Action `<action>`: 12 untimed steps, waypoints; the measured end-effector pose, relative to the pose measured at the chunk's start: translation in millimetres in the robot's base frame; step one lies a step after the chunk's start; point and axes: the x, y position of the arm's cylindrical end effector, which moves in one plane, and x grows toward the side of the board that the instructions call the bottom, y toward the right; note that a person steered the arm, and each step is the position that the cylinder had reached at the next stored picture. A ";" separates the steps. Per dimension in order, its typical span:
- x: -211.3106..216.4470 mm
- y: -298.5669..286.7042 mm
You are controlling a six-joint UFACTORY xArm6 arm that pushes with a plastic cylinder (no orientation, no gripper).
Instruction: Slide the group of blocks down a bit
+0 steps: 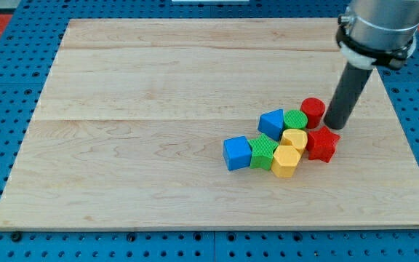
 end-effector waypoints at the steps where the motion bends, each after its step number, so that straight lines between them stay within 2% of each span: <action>1: -35.8 26.5; 2: -67.9 -0.8; 4: -34.7 12.2; 6: -22.5 -42.3; 7: -5.6 -48.7; 8: -10.8 -30.5; 9: -30.0 27.3; 10: -46.0 -4.9; 11: -60.2 -63.3; 12: -39.2 -68.4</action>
